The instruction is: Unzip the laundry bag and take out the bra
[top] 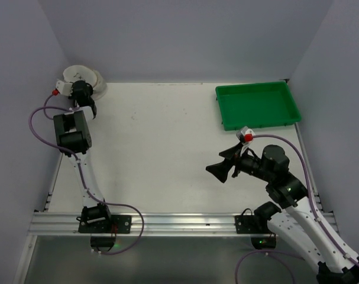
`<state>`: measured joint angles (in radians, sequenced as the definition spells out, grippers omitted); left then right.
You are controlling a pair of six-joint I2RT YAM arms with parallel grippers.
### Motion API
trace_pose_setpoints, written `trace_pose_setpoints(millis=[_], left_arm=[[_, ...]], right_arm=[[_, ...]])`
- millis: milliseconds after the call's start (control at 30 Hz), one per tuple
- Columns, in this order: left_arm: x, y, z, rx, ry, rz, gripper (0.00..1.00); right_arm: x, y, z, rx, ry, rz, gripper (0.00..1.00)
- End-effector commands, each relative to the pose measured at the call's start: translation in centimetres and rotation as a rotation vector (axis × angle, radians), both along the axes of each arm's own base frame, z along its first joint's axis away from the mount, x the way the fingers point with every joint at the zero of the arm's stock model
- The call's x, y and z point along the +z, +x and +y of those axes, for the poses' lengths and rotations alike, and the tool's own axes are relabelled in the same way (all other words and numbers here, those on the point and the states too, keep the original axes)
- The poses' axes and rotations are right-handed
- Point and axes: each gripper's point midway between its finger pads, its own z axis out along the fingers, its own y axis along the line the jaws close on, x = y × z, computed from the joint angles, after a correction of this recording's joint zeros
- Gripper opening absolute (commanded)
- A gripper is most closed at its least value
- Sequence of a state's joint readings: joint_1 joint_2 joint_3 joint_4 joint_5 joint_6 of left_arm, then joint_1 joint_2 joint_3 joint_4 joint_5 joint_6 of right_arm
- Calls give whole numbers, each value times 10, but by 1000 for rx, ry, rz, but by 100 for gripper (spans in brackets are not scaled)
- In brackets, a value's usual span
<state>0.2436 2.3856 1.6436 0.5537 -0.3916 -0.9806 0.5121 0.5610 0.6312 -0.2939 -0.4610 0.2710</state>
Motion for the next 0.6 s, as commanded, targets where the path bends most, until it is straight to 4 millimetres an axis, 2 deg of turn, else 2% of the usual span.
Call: trace_pose_setpoints(millis=[0,33,67,100,133,200,233,300,367,400,467,500,533,567], left_arm=[[19,-5,2,-35,72,15,16],[30,-7,-1,-53,79,-4,9],[32,-10,-4,-64,79,-4,0],[23,-17,-7,-73,70,17,0],[40,-19,-15,-106,75,-13,0],[49,-24,-23,-142,73,-18,0],[60,-30,-34,-189,69,-30,0],[67,-37,-49,-243,50,-43,0],[78,-52,-71,-307,5,-60,0],[99,-60,-81,-331,-3,-92,0],[88,-77,-107,-393,-88,-61,0],[89,-84,-117,-414,-101,-55,0],[109,-95,-132,-460,-103,-74,0],[100,-107,-153,-499,-110,-43,0]], right_arm=[[10,-4,7,60,10,-38,99],[10,-5,7,65,13,-36,99],[10,-7,9,78,18,-35,99],[11,-8,9,85,21,-34,99],[12,-10,9,89,25,-31,99],[10,-13,9,93,28,-12,99],[14,-13,9,91,27,-11,99],[13,-20,8,108,13,15,99],[20,-23,6,107,22,11,99],[23,-24,4,95,30,4,99],[25,-23,0,60,49,8,99],[25,-24,-2,48,47,14,99],[30,-24,-5,26,56,1,99],[31,-24,-6,18,56,1,99]])
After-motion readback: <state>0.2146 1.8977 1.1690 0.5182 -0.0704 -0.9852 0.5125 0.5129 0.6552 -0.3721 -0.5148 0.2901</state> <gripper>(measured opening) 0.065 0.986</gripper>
